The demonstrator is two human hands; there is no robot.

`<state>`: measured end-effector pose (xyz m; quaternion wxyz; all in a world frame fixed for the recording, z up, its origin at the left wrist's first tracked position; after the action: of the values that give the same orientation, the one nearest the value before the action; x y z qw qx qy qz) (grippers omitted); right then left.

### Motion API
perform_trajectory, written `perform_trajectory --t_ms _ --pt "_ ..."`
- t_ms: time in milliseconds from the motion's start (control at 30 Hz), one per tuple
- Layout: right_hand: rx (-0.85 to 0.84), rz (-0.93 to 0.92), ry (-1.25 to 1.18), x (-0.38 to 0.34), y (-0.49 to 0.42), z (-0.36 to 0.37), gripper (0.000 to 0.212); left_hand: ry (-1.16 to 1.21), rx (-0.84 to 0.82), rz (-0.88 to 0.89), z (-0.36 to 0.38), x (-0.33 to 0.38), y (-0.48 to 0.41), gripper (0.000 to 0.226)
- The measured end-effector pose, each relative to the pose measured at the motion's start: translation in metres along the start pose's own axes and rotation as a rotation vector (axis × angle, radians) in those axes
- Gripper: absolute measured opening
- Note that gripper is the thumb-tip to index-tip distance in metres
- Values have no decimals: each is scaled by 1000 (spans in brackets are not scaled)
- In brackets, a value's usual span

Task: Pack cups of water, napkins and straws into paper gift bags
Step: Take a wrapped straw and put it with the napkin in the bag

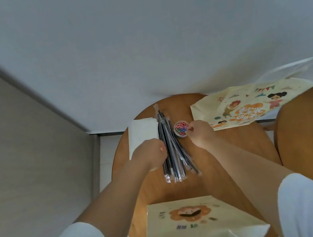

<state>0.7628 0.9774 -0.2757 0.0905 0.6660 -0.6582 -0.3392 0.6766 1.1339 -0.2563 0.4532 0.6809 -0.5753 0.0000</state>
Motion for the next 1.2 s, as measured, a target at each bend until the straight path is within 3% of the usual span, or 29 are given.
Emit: perform_trajectory --t_ms 200,700,833,1000,1200 --pt "77 -37 102 -8 -33 20 29 13 -66 33 11 -17 -28 21" --pt "143 -100 308 -14 -39 28 24 37 -89 49 19 -14 -34 20" --pt "129 -129 172 -16 -21 20 26 45 -71 29 19 -11 -21 16" --pt "139 -102 -191 -17 19 -1 18 83 -10 28 13 7 8 17" --pt "148 -163 -313 -15 71 -25 12 107 123 2 12 36 58 15"
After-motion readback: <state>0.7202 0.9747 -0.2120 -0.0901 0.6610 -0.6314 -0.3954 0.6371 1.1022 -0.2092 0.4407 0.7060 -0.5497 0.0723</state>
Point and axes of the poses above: each hand's wrist, its own y-axis away from the middle knuckle, its own z-axis out of the palm, x = y × z, the point moved 5 cm from there along -y, towards the middle knuckle, and after that the axes turned 1 degree about z, right-handed, at the moved point
